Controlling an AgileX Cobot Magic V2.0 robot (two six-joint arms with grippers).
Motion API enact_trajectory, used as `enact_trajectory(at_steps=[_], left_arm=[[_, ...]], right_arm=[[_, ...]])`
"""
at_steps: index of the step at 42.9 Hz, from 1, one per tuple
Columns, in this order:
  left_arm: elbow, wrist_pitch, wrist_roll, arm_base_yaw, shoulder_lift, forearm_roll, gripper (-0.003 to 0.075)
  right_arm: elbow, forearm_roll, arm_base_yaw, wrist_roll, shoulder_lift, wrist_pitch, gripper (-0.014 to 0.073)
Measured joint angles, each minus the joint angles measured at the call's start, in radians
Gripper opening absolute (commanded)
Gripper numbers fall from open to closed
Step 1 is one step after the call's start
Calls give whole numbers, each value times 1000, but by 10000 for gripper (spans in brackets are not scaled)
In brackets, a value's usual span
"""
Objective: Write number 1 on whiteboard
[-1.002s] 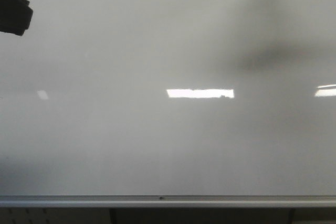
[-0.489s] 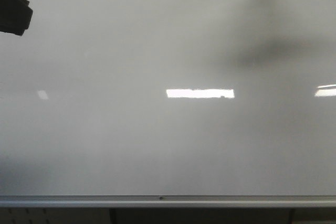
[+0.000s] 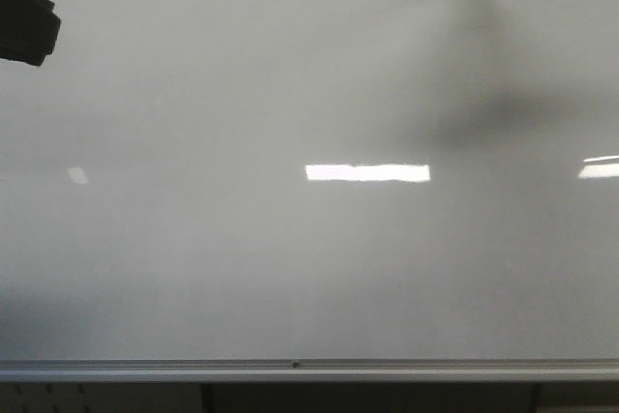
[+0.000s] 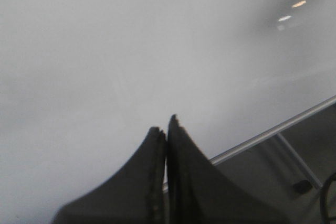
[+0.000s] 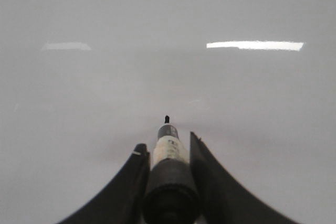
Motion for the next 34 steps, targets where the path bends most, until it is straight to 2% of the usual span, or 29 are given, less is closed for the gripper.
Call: enact_trajectory(at_steps=[34], left_arm=[[0, 0, 0, 0, 0, 0, -20]], right_arm=[[325, 58, 0, -3, -7, 99, -87]])
